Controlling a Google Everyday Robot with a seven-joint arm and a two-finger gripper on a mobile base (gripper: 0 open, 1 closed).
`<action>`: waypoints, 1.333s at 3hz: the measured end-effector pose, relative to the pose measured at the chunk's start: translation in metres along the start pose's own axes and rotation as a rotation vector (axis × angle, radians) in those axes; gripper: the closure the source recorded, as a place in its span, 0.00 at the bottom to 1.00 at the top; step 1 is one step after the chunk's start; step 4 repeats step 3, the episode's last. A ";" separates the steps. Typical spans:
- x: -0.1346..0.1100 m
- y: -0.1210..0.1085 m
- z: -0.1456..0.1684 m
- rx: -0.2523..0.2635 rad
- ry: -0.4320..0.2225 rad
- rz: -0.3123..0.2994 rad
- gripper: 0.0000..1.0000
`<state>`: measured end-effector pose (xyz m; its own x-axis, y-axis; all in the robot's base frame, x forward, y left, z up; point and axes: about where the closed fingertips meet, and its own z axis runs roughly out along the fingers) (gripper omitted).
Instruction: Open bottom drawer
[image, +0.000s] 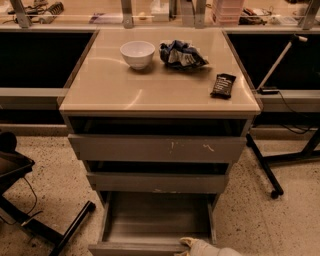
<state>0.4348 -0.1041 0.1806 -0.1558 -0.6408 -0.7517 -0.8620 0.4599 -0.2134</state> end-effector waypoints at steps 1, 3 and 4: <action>0.000 0.000 0.000 0.000 0.000 0.000 0.12; 0.000 0.000 0.000 0.000 0.000 0.000 0.00; 0.000 0.000 0.000 0.000 0.000 0.000 0.00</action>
Offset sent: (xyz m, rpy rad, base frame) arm 0.0000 0.0000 0.0000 0.0000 0.0000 0.0000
